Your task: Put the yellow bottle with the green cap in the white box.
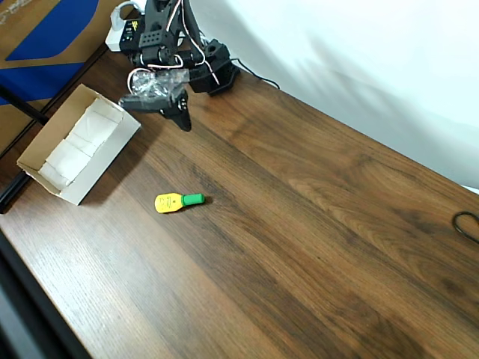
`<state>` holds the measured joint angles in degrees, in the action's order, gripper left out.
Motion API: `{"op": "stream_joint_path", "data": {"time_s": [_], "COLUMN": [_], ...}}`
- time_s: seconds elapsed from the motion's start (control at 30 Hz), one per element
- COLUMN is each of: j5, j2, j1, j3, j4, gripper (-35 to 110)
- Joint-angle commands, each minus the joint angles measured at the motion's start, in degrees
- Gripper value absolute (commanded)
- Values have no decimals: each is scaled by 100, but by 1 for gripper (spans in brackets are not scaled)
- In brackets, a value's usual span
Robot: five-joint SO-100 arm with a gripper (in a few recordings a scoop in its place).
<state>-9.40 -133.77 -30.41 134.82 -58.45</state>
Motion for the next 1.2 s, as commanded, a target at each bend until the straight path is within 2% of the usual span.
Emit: {"op": "stream_joint_path", "data": {"time_s": [0.0, 0.23, 0.7, 0.97, 1.17], "j5": [9, 167, 44, 114, 316], "j2": [0, 290, 562, 536, 984], "j1": [-325, -694, 185, 88, -26], "j3": [-492, -765, -738, -756, -1397], "j4": [-26, -18, 325, 316, 176], "gripper": [0, 0, 0, 0, 0]}}
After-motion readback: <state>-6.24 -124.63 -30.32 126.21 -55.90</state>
